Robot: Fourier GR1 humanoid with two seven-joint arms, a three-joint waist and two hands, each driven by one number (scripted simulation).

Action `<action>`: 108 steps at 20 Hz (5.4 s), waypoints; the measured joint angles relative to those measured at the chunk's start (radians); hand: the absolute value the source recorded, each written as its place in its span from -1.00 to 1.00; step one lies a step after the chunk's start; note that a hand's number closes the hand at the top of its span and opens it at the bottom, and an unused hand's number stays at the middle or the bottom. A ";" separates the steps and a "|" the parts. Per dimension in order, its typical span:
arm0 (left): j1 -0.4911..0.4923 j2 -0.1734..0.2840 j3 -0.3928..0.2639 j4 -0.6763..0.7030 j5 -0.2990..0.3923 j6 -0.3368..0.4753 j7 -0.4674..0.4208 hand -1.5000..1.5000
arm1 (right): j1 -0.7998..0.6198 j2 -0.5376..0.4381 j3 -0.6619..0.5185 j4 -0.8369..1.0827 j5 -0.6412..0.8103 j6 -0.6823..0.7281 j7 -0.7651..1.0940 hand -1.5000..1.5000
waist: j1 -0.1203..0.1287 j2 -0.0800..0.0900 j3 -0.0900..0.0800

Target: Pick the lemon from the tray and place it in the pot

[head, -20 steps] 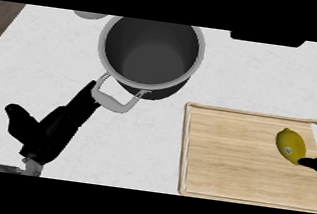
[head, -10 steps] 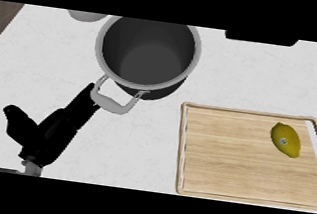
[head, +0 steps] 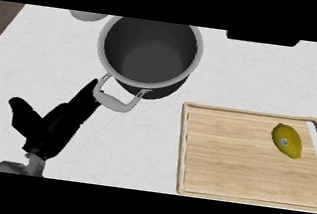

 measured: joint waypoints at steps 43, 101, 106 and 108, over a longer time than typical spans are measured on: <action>0.028 -0.177 0.139 0.012 -0.166 -0.151 0.068 0.00 | 0.035 0.465 -0.024 0.120 0.613 0.109 -0.054 -1.00 | 0.003 0.003 0.000; 0.053 -0.231 0.185 0.002 -0.227 -0.224 0.077 0.00 | -0.379 0.944 0.448 -0.567 1.362 0.119 0.283 1.00 | 0.010 0.001 -0.001; 0.042 -0.239 0.180 -0.026 -0.232 -0.208 0.112 0.00 | -0.587 0.955 0.345 -0.384 1.285 0.088 0.293 1.00 | 0.016 0.002 -0.001; 0.040 -0.250 0.172 -0.019 -0.241 -0.203 0.103 0.00 | -0.655 0.958 0.303 -0.305 1.250 0.076 0.291 1.00 | 0.017 0.003 -0.001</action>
